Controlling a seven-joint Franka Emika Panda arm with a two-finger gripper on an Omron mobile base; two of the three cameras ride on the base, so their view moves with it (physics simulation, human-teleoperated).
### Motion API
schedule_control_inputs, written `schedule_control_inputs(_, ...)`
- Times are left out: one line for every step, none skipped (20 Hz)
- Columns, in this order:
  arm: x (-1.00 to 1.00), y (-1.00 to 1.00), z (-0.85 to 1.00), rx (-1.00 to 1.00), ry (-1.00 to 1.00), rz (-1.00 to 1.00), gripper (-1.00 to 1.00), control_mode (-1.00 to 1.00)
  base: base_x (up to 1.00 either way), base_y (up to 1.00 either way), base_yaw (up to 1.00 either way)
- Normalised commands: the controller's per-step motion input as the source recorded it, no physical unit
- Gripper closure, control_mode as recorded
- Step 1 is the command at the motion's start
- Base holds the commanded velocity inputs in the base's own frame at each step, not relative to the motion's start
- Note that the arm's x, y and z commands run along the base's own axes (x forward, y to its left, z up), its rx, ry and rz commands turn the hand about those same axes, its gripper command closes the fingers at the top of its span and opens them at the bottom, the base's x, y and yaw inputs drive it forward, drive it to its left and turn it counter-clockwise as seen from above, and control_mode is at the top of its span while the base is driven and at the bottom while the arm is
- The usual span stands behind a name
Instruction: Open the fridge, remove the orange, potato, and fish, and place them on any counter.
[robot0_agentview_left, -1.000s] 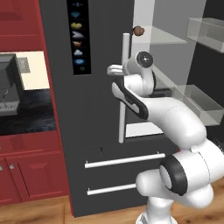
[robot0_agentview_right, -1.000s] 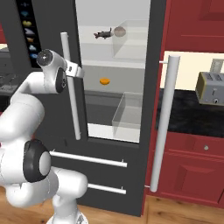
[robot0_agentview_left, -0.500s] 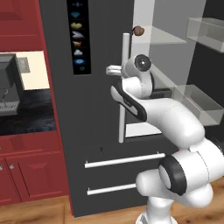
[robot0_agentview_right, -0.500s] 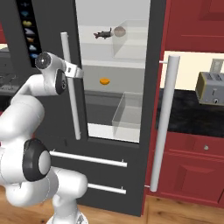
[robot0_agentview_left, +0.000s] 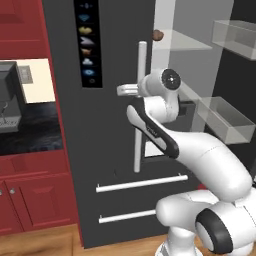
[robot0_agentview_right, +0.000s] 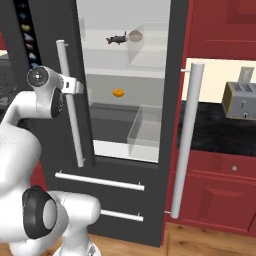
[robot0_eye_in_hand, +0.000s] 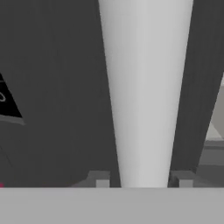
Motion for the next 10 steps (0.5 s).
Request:
schedule_control_inputs(-1.0,1.0,0.15,-0.03,0.0,0.24,1.0,-1.0,0.0,0.0,0.0)
schedule_control_inputs(-1.0,1.0,0.21,-0.03,0.0,0.25,1.0,-1.0,0.0,0.0,0.0)
schedule_control_inputs(-1.0,1.0,0.26,-0.03,0.01,0.25,1.0,-1.0,0.0,0.0,0.0)
schedule_control_inputs(-1.0,1.0,0.3,-0.03,0.05,0.26,1.0,-1.0,0.0,0.0,0.0)
schedule_control_inputs(-1.0,1.0,0.31,-0.03,0.05,0.27,1.0,-1.0,0.0,0.0,0.0)
schedule_control_inputs(-1.0,1.0,0.29,-0.04,0.06,0.28,1.0,-1.0,0.0,0.0,0.0)
schedule_control_inputs(-1.0,1.0,0.26,-0.05,0.07,0.29,1.0,-1.0,0.0,0.0,0.0)
schedule_control_inputs(-1.0,1.0,0.2,-0.07,0.06,0.32,1.0,-1.0,0.0,0.0,0.0)
schedule_control_inputs(-1.0,1.0,0.18,-0.07,0.07,0.33,1.0,-1.0,0.0,0.0,0.0)
schedule_control_inputs(-1.0,1.0,0.16,-0.08,0.07,0.34,1.0,-1.0,0.0,0.0,0.0)
